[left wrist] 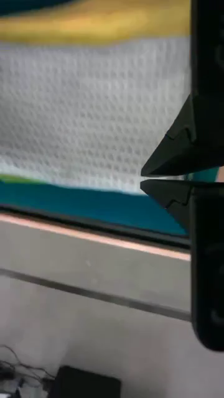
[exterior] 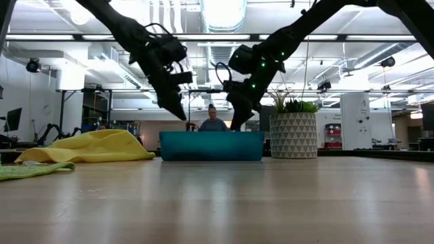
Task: Fold microfiber towels
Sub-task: Stack the folded gray microfiber cloth on top of the yellow microfiber cloth
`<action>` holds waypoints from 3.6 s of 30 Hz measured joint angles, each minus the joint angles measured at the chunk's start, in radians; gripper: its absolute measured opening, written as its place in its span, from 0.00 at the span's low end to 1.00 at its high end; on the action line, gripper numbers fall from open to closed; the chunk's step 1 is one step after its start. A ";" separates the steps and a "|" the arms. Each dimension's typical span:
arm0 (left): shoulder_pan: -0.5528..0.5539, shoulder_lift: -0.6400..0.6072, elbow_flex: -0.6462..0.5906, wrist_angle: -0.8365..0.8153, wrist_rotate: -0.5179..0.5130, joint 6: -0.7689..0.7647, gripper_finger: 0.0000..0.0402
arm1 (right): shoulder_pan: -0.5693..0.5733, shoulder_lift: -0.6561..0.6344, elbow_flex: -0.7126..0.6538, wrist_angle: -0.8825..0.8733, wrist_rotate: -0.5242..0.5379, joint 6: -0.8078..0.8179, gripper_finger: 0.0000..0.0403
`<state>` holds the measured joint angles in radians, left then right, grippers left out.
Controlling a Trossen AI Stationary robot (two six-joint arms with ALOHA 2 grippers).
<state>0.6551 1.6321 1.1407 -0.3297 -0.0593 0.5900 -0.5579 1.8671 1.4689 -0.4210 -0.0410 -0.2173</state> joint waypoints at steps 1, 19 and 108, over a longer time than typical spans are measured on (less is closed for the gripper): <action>0.006 0.006 -0.002 0.009 0.002 0.000 0.01 | 0.000 0.000 0.000 0.004 0.000 0.003 0.02; 0.013 0.132 -0.006 0.051 -0.067 -0.033 0.00 | -0.001 0.000 -0.072 0.087 -0.003 0.007 0.02; -0.049 0.057 -0.061 0.124 0.000 -0.090 0.00 | -0.051 -0.012 -0.015 0.000 0.015 -0.054 0.02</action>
<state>0.6064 1.6892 1.0801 -0.2053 -0.0596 0.4999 -0.6084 1.8553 1.4536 -0.4213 -0.0261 -0.2718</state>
